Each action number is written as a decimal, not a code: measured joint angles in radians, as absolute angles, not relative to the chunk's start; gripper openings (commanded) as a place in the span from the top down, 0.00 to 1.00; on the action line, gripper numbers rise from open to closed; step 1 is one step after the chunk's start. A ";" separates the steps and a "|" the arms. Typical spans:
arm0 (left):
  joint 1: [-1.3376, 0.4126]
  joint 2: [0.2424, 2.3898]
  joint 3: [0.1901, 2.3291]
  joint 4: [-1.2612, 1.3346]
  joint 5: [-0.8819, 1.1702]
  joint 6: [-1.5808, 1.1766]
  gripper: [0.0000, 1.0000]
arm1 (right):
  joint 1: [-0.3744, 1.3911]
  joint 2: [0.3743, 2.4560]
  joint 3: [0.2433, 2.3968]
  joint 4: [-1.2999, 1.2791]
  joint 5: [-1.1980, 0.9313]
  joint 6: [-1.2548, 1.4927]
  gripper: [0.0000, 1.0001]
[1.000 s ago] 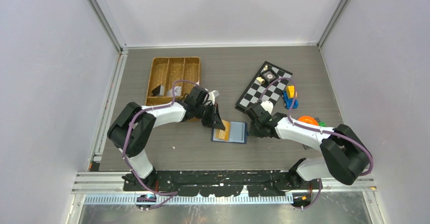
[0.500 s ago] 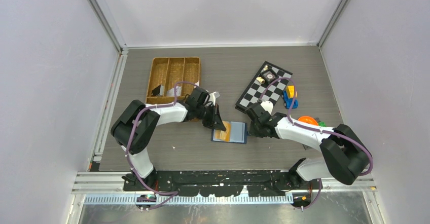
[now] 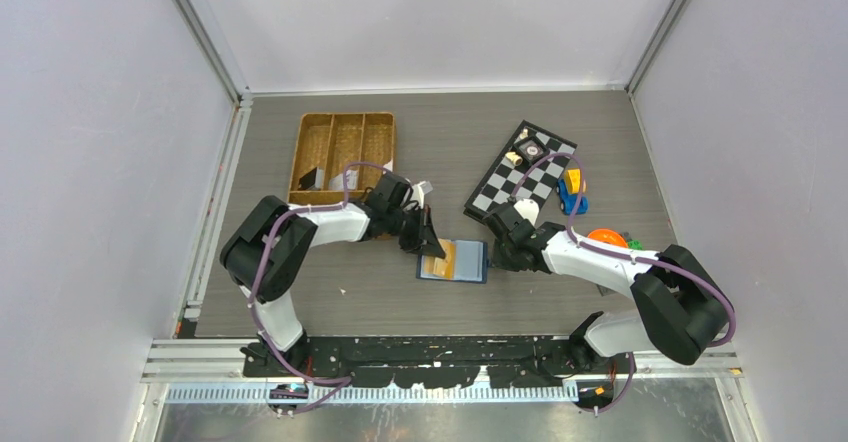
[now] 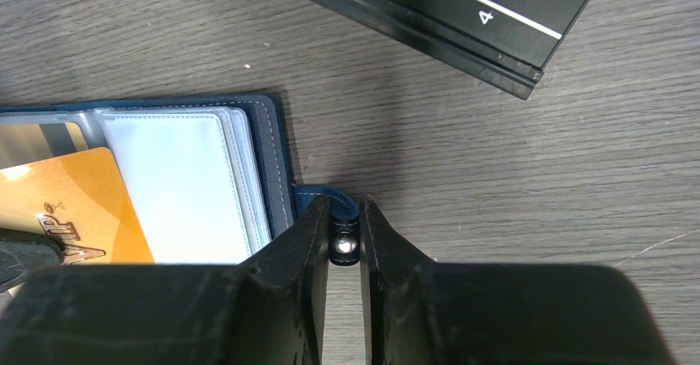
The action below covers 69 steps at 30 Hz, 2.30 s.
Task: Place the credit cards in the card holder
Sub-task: Insert the credit card into the card holder.
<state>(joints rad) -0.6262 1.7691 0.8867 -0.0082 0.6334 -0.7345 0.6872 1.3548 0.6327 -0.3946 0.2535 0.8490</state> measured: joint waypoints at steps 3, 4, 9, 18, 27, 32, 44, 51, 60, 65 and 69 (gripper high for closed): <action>-0.626 1.776 0.887 0.006 0.639 -0.739 1.00 | 0.687 1.355 0.633 -0.395 0.253 0.849 0.91; -0.626 1.779 0.887 0.009 0.641 -0.742 1.00 | 0.687 1.355 0.633 -0.395 0.253 0.849 0.91; -0.625 1.794 0.887 0.019 0.651 -0.750 1.00 | 0.687 1.355 0.633 -0.395 0.254 0.850 0.92; -0.622 1.817 0.887 0.048 0.674 -0.752 1.00 | 0.687 1.355 0.632 -0.395 0.254 0.850 0.92; -0.621 1.826 0.887 0.066 0.690 -0.752 1.00 | 0.687 1.359 0.636 -0.398 0.253 0.850 0.92; -0.621 1.826 0.887 0.076 0.698 -0.752 1.00 | 0.687 1.362 0.640 -0.402 0.253 0.850 0.93; -0.620 1.832 0.887 0.096 0.713 -0.748 1.00 | 0.687 1.371 0.648 -0.408 0.253 0.850 0.93; -0.606 1.849 0.889 0.095 0.739 -0.716 1.00 | 0.687 1.375 0.653 -0.413 0.253 0.849 0.93; -0.601 1.877 0.930 0.062 0.772 -0.640 1.00 | 0.687 1.381 0.659 -0.419 0.253 0.849 0.93; -0.599 1.884 0.930 0.071 0.780 -0.632 1.00 | 0.687 1.381 0.659 -0.419 0.253 0.849 0.93; -0.599 1.890 0.929 0.090 0.788 -0.636 1.00 | 0.687 1.382 0.659 -0.419 0.253 0.849 0.93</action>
<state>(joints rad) -0.5995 1.8904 0.9291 0.0898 0.7879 -0.6365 0.6872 1.3815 0.6594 -0.4194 0.2531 0.8490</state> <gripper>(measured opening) 0.010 0.219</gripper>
